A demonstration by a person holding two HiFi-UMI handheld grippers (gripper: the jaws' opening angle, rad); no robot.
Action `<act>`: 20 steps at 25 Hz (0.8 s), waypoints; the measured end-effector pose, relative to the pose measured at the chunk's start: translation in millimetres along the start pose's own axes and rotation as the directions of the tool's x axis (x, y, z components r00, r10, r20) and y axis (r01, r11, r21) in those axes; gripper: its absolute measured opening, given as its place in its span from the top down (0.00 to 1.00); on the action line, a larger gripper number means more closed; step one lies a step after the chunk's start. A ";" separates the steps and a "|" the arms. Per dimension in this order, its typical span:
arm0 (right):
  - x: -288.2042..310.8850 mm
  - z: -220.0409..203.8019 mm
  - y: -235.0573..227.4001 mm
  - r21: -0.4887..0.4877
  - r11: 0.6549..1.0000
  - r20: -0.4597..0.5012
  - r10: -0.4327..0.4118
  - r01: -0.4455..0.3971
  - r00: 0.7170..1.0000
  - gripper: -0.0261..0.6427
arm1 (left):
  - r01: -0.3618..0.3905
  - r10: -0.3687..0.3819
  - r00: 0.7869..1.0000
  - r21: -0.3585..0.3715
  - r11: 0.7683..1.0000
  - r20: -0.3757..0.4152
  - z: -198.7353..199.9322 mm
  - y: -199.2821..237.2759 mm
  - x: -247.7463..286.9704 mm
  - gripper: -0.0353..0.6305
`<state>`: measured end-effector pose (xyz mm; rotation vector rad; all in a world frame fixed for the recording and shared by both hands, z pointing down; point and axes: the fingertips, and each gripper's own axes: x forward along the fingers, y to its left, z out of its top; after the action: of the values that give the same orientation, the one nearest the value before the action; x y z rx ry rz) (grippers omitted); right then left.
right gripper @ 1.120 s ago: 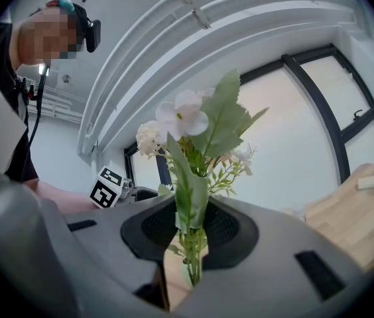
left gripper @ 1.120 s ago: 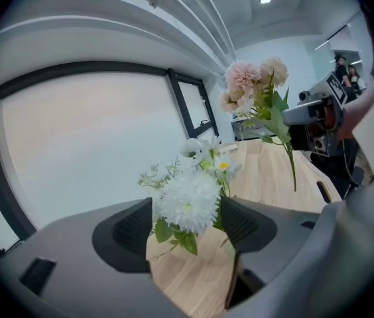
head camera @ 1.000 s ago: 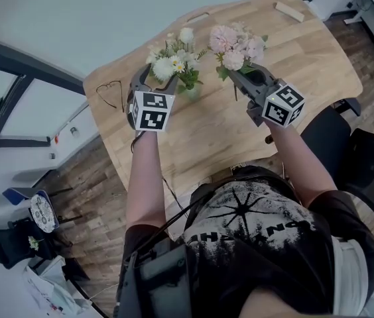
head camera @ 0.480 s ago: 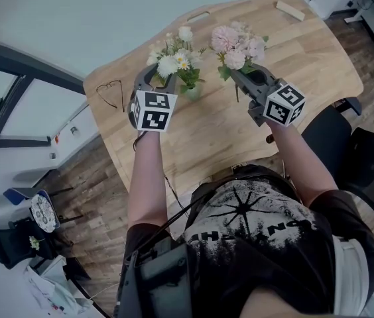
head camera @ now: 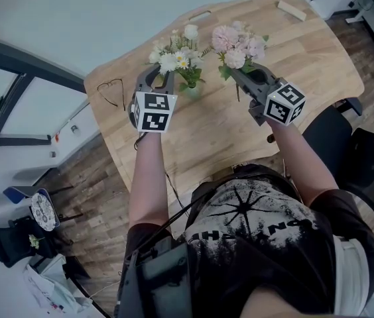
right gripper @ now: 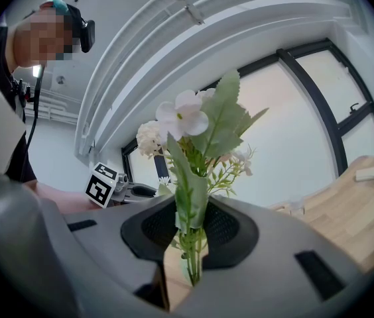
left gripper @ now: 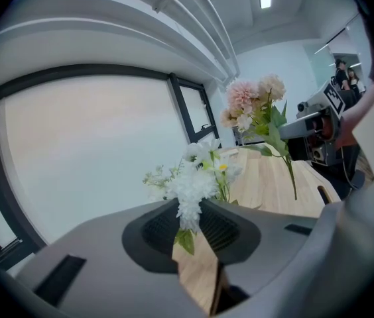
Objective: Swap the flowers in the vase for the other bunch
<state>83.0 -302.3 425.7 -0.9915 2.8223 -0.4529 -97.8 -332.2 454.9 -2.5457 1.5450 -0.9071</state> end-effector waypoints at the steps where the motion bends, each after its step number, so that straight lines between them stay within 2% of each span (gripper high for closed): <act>1: 0.0 -0.3 -0.1 0.000 1.000 -0.001 0.000 0.000 1.000 0.85 | -0.003 0.003 1.000 -0.003 1.000 0.004 0.5 0.7 -0.2 0.80; 20: 0.0 7.2 6.8 -0.003 1.000 0.020 0.025 -0.025 0.999 0.85 | -0.065 0.067 0.994 -0.025 0.998 0.084 31.0 18.5 -18.5 0.81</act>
<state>80.4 -299.0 416.6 -0.9552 2.8150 -0.4339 -103.7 -334.6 414.8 -2.4964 1.6128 -0.7694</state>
